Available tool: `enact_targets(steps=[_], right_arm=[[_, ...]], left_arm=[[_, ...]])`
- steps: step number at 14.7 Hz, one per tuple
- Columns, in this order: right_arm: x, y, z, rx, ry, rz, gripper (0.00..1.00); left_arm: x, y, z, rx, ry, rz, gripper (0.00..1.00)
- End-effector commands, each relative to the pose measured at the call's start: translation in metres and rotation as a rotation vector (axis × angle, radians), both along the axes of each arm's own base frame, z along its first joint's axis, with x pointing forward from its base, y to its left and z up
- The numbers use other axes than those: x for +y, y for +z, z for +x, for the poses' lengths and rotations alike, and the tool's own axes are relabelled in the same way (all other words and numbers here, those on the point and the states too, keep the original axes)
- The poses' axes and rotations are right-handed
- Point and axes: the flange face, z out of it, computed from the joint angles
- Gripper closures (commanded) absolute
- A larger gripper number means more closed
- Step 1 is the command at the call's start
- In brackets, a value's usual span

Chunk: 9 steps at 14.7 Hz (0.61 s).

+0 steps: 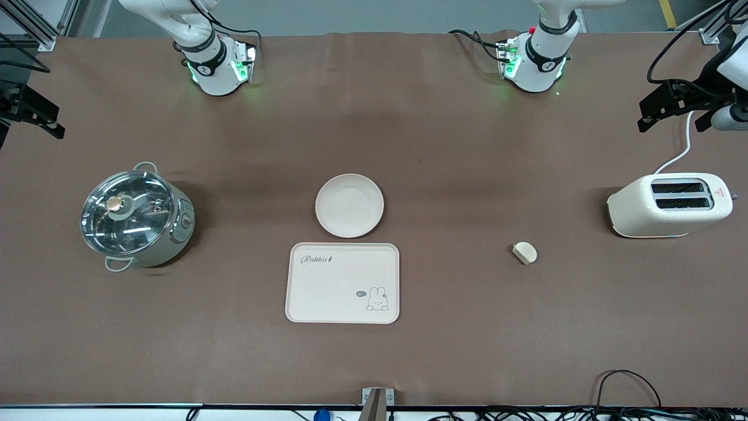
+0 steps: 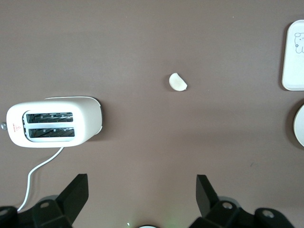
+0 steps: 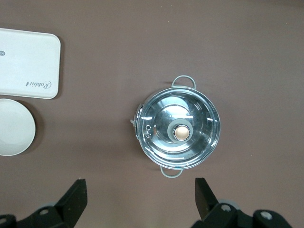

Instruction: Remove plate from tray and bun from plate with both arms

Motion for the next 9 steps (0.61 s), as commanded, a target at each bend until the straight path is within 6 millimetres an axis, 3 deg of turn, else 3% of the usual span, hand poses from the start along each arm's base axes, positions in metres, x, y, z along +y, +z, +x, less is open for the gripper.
enact_targets(steps=[1, 3, 9], right_arm=[[0.002, 0.005, -0.003, -0.003, 0.005, -0.011, 0.0], [0.002, 0.006, -0.003, -0.005, 0.003, -0.011, 0.0], [-0.001, 0.002, -0.003, 0.006, 0.008, -0.011, 0.0]], left_arm=[[-0.004, 0.008, 0.004, -0.018, -0.009, -0.003, 0.0], [-0.006, -0.004, 0.013, 0.005, -0.007, -0.003, 0.0], [-0.017, -0.004, 0.011, 0.005, -0.03, -0.002, 0.0]])
